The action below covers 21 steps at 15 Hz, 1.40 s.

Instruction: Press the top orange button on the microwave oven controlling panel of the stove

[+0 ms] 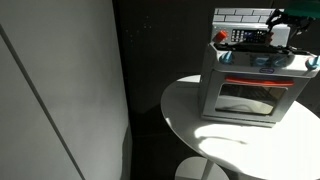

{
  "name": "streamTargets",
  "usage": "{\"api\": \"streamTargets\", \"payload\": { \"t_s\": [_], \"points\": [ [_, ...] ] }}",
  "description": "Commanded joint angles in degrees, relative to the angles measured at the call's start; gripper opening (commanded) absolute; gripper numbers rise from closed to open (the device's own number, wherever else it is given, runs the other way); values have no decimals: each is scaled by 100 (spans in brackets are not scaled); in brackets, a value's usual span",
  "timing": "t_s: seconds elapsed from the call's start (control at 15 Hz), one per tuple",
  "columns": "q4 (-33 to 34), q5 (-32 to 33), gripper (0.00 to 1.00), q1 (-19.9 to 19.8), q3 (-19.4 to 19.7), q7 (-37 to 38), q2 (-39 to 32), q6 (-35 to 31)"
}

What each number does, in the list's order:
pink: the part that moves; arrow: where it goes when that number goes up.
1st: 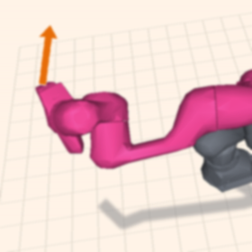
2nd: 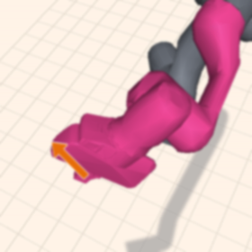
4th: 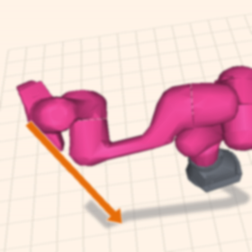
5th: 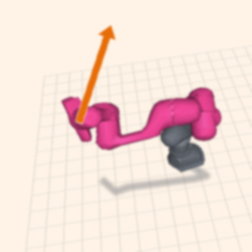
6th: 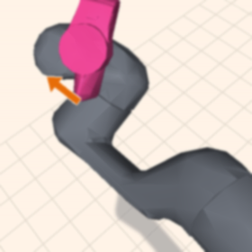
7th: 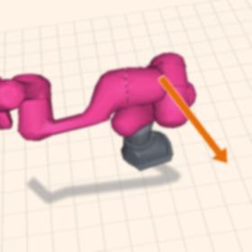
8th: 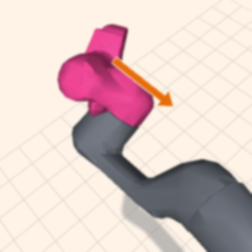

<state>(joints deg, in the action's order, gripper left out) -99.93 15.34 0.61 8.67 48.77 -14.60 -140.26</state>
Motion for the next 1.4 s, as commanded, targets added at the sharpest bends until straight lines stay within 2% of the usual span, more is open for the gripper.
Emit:
{"api": "streamTargets", "payload": {
  "t_s": [0.0, 0.73, 1.33],
  "points": [
    [294, 136, 100, 48, 110, 215, -186, 173],
    [-138, 81, 100, 13, 73, 82, 300, 343],
    [-310, -8, 100, -50, 6, 0, 565, 837]
  ]
}}
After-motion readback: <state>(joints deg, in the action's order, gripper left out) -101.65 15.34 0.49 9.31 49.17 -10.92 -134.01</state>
